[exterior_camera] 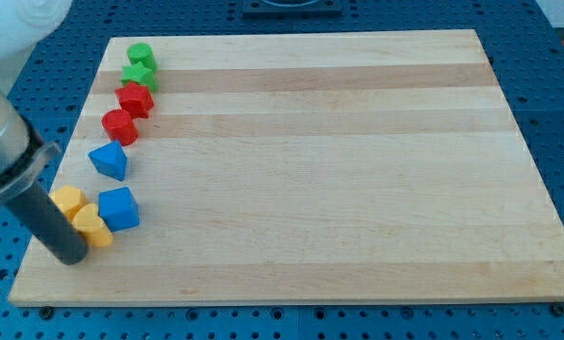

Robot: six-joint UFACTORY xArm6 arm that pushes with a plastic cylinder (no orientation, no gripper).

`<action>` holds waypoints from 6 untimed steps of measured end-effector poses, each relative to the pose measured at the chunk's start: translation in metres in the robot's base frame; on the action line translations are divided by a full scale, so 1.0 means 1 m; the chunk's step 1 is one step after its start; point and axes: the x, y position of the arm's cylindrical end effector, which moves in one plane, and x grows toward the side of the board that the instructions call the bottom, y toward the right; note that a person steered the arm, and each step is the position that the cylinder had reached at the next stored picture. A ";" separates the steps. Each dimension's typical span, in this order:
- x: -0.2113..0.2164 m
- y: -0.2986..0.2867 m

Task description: Separate the yellow heart from the blue cube

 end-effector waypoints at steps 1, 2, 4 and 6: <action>0.000 0.020; 0.010 -0.013; -0.014 -0.053; -0.033 0.033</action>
